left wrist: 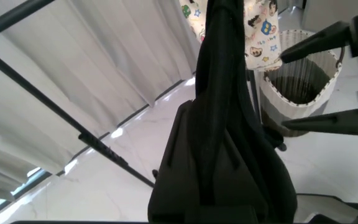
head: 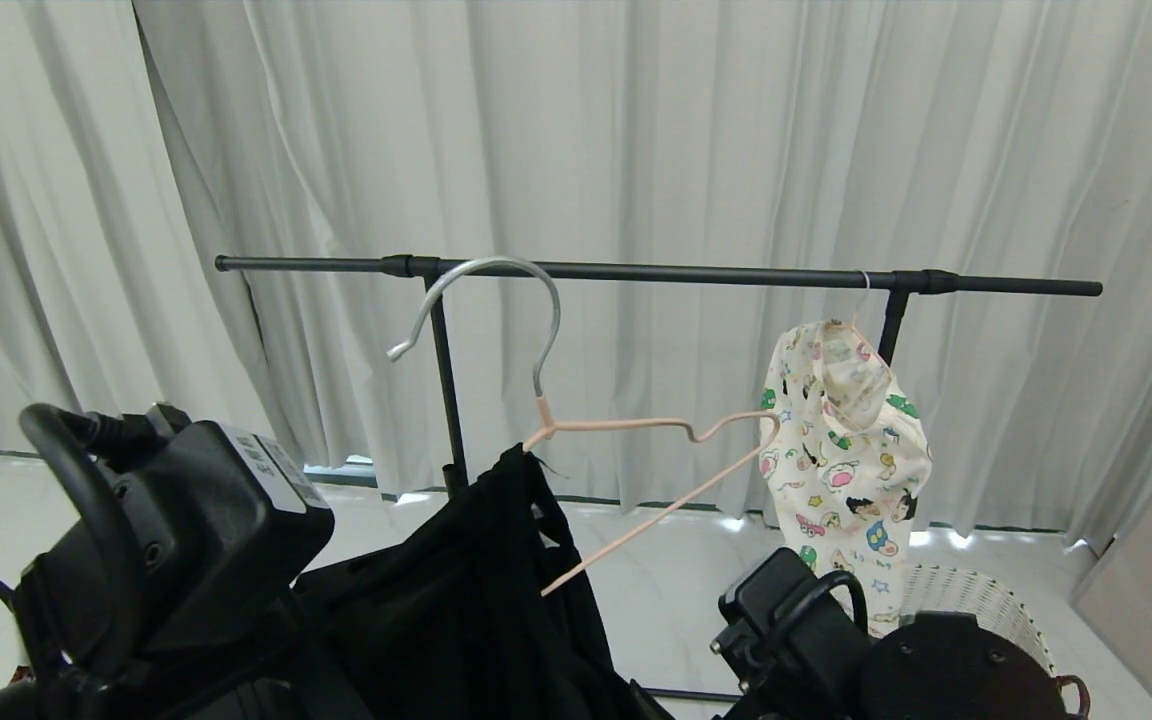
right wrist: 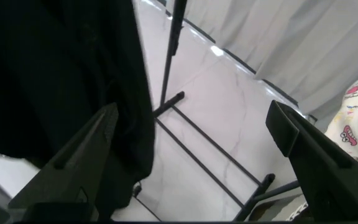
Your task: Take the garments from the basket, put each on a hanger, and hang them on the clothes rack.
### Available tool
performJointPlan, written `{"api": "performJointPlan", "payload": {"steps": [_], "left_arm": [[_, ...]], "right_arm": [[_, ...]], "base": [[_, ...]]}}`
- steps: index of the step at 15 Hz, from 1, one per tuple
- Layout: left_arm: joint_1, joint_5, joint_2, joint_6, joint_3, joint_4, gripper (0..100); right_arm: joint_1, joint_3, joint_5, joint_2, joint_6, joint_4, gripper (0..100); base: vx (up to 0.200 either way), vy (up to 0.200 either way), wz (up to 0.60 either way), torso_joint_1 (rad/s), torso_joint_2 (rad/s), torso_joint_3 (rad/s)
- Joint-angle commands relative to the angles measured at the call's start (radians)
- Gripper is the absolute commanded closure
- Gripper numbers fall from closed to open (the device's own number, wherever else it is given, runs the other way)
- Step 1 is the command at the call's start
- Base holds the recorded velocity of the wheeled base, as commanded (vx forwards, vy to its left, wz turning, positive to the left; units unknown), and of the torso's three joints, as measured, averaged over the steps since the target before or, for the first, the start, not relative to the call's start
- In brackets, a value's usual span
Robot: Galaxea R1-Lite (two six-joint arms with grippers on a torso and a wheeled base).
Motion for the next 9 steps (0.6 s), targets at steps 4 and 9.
{"api": "performJointPlan", "payload": {"steps": [4,9], "left_arm": [[-0.011,0.001,0.0,0.001,-0.016,-0.001,100],[-0.04,-0.001,0.0,0.001,-0.016,-0.001,100]], "right_arm": [[-0.009,-0.009,0.007,0.05,-0.004,-0.002,0],[-0.003,-0.029,0.013,0.092,-0.013,-0.01,0]], "base": [[0.0,0.0,0.0,0.0,0.0,0.0],[0.0,0.0,0.0,0.0,0.0,0.0]]}}
